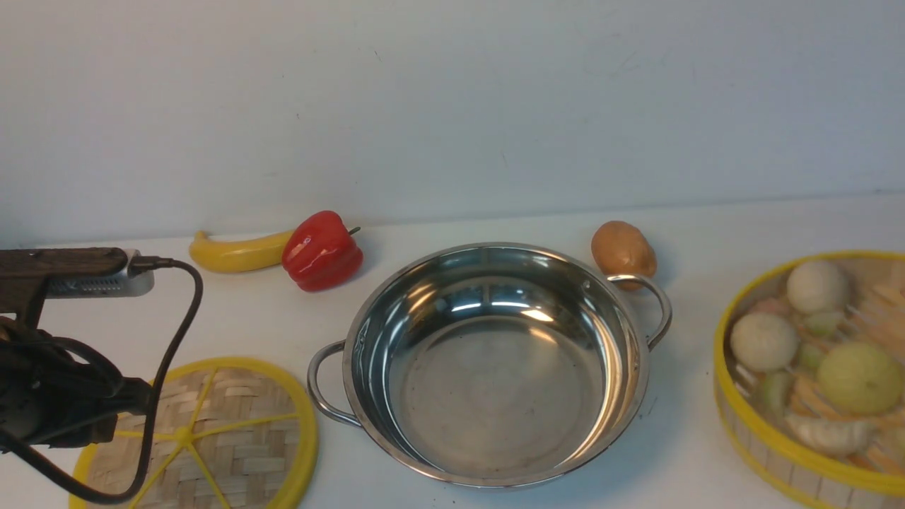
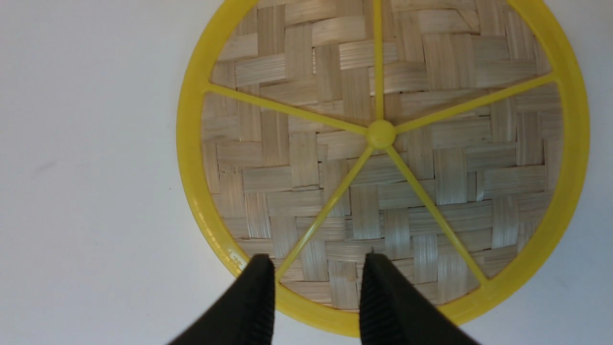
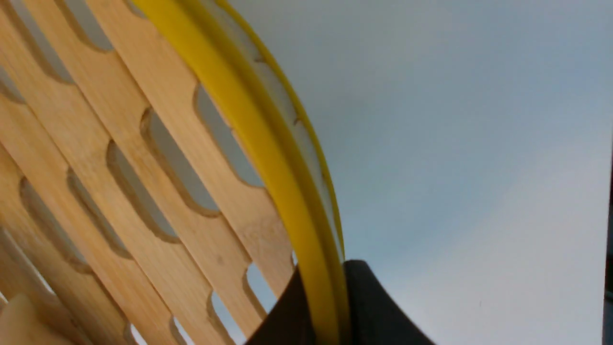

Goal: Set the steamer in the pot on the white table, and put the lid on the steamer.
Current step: 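Reach for and grasp the rim of the bamboo steamer holding the buns with the right gripper, then place the bamboo steamer basket of food into the steel pot with the right gripper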

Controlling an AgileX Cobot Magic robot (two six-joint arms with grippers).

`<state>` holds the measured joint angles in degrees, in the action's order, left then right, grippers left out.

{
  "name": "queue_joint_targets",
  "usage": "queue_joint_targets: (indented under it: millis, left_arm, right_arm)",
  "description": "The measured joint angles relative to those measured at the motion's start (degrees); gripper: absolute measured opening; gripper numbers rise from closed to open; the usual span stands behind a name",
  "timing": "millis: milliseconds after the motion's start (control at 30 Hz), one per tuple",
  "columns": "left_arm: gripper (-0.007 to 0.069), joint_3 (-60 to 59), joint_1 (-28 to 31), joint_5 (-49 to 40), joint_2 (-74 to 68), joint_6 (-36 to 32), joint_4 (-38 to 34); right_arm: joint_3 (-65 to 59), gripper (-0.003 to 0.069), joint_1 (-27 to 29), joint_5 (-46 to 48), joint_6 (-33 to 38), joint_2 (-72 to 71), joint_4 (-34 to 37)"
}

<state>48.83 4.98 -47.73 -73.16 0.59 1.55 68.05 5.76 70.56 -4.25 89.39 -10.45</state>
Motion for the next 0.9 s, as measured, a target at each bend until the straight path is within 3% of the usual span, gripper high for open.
queue_joint_targets:
  millis: [233,367,633,900]
  left_arm:
    - [0.0241,0.0,0.0,1.01,0.0,0.0,0.0]
    - [0.0241,0.0,0.0,1.1,0.0,0.0,0.0]
    - [0.0241,0.0,0.0,1.1,0.0,0.0,0.0]
    - [0.0241,0.0,0.0,1.1,0.0,0.0,0.0]
  right_arm:
    - [8.58,0.0053,-0.17,0.55,6.12,-0.49,15.33]
    - [13.56,0.0053,-3.55,0.55,7.65,0.93,22.15]
    - [24.11,0.0053,-18.14,0.72,4.25,9.85,20.49]
    - [26.42,0.0053,-24.67,0.72,2.76,17.62,20.38]
